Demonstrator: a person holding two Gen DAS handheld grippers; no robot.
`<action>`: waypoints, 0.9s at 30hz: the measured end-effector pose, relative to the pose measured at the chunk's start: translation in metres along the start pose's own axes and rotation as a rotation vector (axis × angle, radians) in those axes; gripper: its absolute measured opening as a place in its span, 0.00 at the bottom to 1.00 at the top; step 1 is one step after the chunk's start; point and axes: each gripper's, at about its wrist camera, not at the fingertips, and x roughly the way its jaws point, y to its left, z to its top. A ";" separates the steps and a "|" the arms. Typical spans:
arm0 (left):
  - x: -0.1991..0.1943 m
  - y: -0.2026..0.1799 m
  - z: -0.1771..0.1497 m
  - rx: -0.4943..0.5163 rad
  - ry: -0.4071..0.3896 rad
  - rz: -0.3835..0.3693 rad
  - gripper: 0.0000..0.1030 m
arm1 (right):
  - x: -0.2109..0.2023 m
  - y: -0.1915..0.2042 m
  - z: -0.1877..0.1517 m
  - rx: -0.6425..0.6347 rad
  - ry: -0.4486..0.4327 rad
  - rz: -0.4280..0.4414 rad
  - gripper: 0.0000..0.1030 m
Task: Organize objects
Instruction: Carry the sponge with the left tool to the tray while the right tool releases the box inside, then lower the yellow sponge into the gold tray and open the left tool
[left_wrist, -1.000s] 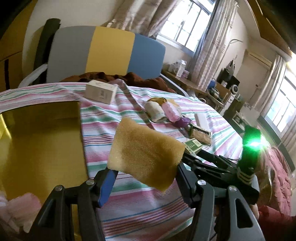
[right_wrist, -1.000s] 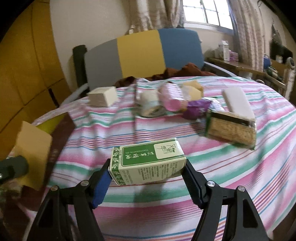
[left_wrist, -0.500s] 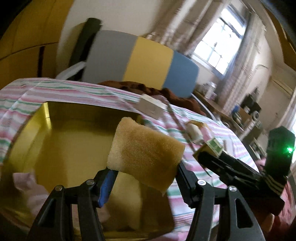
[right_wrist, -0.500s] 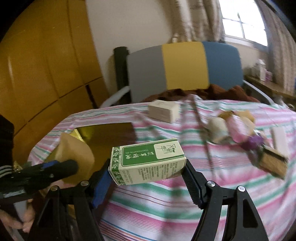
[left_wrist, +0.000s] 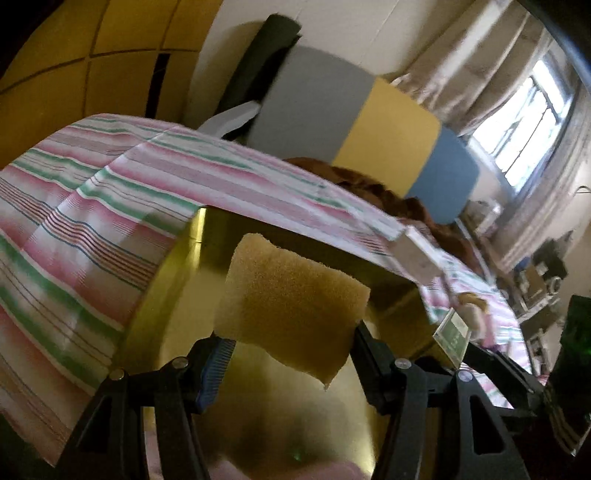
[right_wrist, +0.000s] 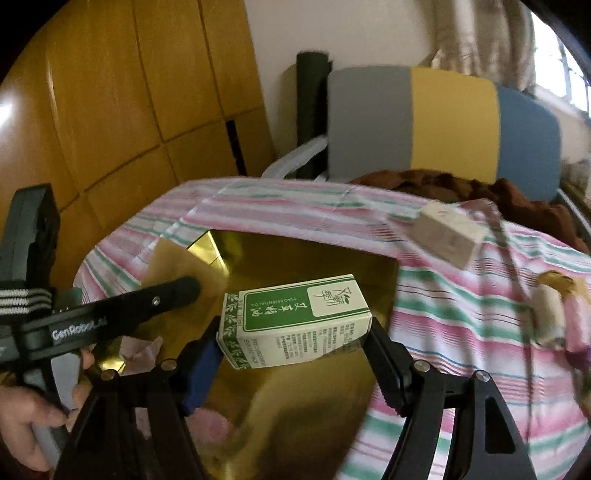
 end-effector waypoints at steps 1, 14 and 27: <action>0.003 0.003 0.004 -0.003 0.001 0.011 0.60 | 0.011 0.002 0.005 0.008 0.017 0.005 0.72; 0.029 0.028 0.028 -0.042 0.038 0.130 0.73 | 0.069 -0.008 0.035 0.188 0.048 0.066 0.88; -0.008 0.036 0.027 -0.159 -0.079 0.146 0.82 | 0.008 -0.008 -0.008 0.197 0.014 0.103 0.89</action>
